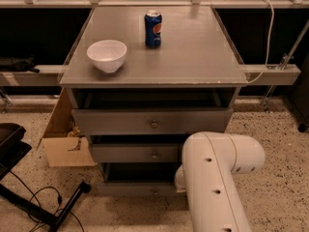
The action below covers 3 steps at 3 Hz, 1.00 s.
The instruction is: Open bottom drawer
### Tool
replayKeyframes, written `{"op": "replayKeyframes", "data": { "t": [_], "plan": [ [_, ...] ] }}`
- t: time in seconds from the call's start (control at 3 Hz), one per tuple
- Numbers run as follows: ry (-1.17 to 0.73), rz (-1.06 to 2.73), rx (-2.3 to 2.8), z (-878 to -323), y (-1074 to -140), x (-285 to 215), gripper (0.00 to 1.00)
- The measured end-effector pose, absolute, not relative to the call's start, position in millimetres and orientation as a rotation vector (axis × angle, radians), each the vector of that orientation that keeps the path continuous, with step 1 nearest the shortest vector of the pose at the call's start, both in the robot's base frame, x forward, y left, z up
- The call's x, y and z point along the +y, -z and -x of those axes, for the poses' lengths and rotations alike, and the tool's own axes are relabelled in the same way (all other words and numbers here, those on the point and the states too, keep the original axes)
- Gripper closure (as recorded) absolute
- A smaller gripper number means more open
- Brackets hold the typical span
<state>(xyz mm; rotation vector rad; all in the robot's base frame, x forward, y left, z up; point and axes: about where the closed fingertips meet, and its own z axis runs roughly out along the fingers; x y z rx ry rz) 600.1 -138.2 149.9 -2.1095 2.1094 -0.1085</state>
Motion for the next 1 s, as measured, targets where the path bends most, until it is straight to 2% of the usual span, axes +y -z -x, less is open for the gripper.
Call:
{"op": "replayKeyframes", "data": {
  "t": [0.67,1.0],
  "plan": [
    [0.091,2.111,2.125,-586.8,-149.7,-141.1,1.0],
    [0.091,2.111,2.125,-586.8,-149.7,-141.1,0.81]
  ]
}}
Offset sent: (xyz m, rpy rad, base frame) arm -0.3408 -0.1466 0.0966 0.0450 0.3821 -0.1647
